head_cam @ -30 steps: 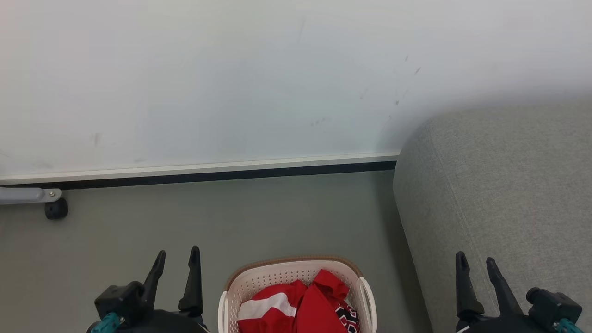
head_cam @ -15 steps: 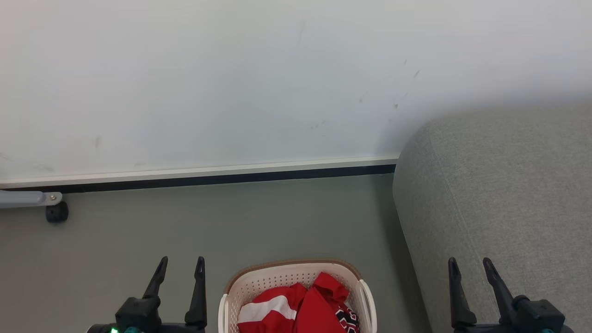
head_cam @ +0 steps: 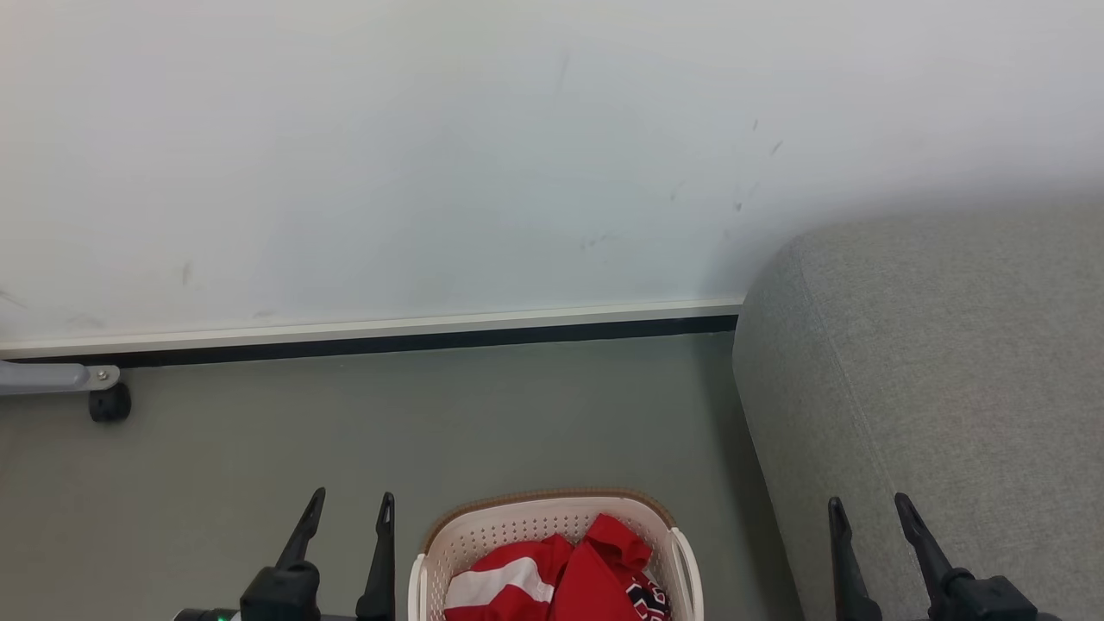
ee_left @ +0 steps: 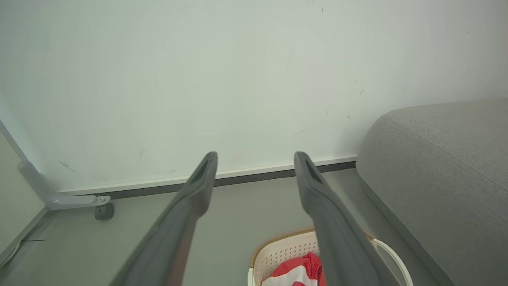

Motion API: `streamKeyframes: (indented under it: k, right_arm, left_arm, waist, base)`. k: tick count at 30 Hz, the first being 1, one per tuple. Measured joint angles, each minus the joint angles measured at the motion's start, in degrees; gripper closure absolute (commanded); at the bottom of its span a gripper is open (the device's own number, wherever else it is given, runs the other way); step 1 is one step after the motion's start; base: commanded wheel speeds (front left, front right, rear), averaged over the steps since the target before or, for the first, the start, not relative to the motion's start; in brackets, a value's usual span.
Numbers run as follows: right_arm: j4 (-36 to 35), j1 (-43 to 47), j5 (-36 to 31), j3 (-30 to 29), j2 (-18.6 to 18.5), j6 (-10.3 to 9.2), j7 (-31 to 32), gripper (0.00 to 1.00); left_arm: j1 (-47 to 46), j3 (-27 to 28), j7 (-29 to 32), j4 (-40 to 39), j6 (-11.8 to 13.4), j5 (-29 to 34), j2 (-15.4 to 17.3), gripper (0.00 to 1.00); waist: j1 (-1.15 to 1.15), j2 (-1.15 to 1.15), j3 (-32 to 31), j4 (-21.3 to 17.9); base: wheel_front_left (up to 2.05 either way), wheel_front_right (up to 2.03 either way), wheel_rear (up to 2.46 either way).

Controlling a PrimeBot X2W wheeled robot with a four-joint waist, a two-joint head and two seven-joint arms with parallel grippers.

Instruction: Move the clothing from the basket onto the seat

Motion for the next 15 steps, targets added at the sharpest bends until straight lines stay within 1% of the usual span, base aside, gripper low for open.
streamKeyframes:
  k: [4, 15]
  right_arm:
    - [0.08, 0.50, 0.00, -0.07, 0.01, 0.00, 0.00, 0.00]
    - [-0.23, 0.78, -0.02, -0.47, 0.03, 0.00, 0.00, 0.00]
  left_arm:
    - [0.46, 0.15, 0.00, 0.32, -0.46, 0.13, -0.03, 0.00]
    - [0.67, 0.78, 0.00, 0.11, -0.56, 0.48, -0.25, 0.00]
  waist:
    - [0.00, 0.00, -0.06, -0.01]
    - [0.00, 0.00, 0.58, -0.19]
  base:
    - [0.00, 0.00, 0.00]
    - [0.00, 0.00, 0.00]
